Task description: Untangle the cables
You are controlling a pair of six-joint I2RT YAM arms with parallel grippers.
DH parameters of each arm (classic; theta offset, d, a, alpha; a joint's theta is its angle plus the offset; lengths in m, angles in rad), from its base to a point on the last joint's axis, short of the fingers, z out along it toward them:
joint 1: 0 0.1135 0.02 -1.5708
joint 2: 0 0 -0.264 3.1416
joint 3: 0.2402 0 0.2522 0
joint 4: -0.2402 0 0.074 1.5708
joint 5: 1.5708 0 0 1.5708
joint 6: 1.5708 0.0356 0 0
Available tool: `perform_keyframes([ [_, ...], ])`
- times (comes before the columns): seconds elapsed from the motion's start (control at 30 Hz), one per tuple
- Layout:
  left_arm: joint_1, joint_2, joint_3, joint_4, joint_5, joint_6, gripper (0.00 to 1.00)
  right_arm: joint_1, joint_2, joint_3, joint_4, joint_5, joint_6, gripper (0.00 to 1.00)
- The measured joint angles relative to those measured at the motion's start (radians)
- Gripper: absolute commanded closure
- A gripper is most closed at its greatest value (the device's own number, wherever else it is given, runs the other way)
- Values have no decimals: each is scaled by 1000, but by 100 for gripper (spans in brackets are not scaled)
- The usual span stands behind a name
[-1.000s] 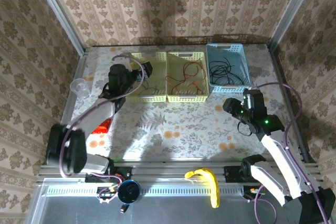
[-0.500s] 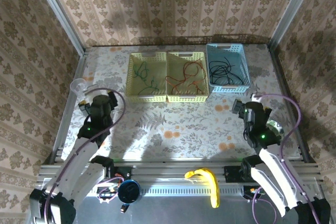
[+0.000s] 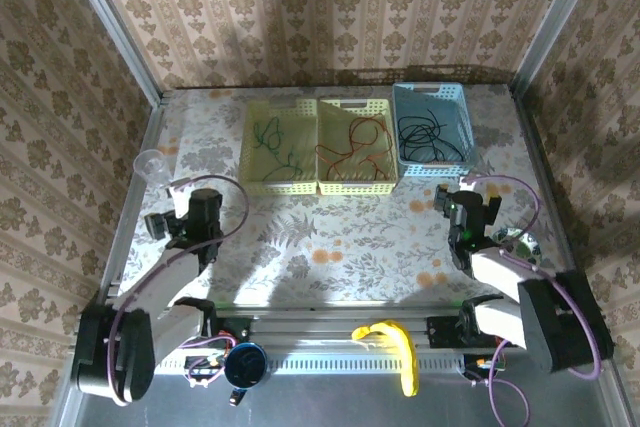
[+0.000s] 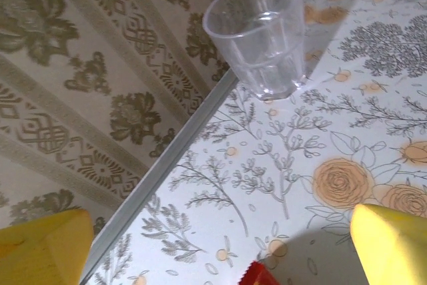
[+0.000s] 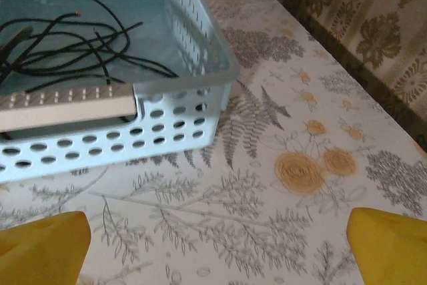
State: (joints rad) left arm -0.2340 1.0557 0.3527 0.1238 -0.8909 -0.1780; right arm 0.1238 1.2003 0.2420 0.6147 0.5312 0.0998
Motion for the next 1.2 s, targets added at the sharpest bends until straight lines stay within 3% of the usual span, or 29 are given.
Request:
perform_keyframes([
  [0.27, 0, 179, 14, 196, 64, 93, 0, -120, 268, 21, 316, -241, 3, 0],
  [0.47, 10, 277, 23, 405, 169, 200, 0, -130, 332, 120, 277, -391, -12, 0],
  [0.6, 37, 365, 42, 521, 277, 258, 0, -130, 332, 138, 278, -432, -19, 0],
  [0.7, 77, 434, 63, 615, 419, 268, 0, -130, 332, 138, 275, -443, -19, 0],
  [0.83, 198, 494, 7, 769, 586, 238, 0, -130, 332, 138, 275, -454, -19, 0],
  [0.97, 206, 504, -7, 787, 656, 230, 0, -127, 332, 138, 270, -453, -20, 0],
  [1.2, 189, 505, -1, 814, 679, 230, 0, -108, 332, 139, 251, -446, -32, 0],
])
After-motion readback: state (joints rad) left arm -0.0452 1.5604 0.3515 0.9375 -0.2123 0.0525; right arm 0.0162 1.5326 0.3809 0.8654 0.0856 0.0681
